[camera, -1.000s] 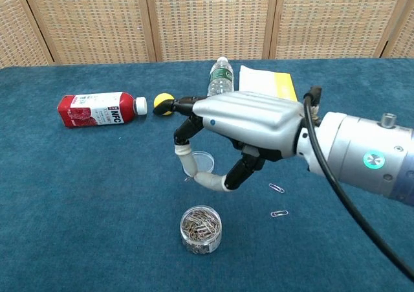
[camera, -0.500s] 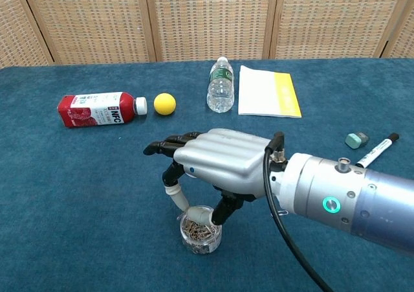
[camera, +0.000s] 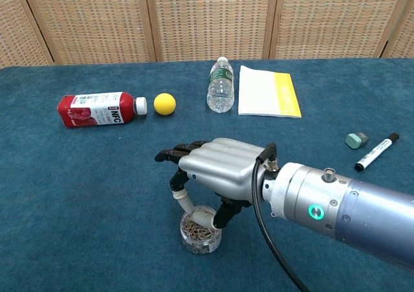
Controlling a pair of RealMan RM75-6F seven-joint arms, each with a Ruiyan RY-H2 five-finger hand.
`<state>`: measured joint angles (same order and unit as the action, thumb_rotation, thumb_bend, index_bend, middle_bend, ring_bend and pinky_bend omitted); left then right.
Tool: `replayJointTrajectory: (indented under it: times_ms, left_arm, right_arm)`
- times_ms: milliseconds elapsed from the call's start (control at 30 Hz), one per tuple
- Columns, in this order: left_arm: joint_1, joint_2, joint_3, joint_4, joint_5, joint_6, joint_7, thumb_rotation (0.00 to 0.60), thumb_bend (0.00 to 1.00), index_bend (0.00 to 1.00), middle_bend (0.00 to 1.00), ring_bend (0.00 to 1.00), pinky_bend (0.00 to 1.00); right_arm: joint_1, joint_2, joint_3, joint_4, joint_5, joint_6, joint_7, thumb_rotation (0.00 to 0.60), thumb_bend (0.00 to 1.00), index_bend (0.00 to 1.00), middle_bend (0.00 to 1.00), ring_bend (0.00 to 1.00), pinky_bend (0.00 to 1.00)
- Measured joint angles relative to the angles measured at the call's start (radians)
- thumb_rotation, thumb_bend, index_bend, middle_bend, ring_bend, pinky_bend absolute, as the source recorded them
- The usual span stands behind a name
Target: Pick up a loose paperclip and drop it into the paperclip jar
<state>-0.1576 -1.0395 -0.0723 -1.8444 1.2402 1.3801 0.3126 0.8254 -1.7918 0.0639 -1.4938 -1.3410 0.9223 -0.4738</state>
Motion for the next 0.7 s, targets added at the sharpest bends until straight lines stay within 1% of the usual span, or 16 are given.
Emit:
replayJointTrajectory:
  times_ms: [100,200,433,700]
  left_arm:
    - [0.0,0.001,-0.001,0.0,-0.001,0.001,-0.003,0.6,0.03,0.0,0.0,0.0,0.0]
    - [0.0,0.002,-0.001,0.0,-0.001,0.0,-0.005,0.6,0.03,0.0,0.0,0.0,0.0]
    - [-0.001,0.002,0.0,0.0,0.0,0.0,-0.005,0.6,0.03,0.0,0.0,0.0,0.0]
    - [-0.002,0.002,-0.001,0.002,0.0,-0.001,-0.008,0.6,0.03,0.0,0.0,0.0,0.0]
  right_arm:
    - [0.0,0.003,0.001,-0.008,0.02,-0.014,-0.015,0.6,0.3,0.64,0.04,0.0,0.05]
    - [0.004,0.015,0.002,-0.021,0.047,-0.036,-0.036,0.6,0.25,0.58,0.04,0.0,0.05]
    - [0.008,0.032,0.007,-0.058,0.088,-0.046,-0.088,0.6,0.23,0.57,0.04,0.0,0.05]
    - [0.006,0.055,0.024,-0.102,0.097,-0.021,-0.105,0.6,0.23,0.57,0.04,0.0,0.05]
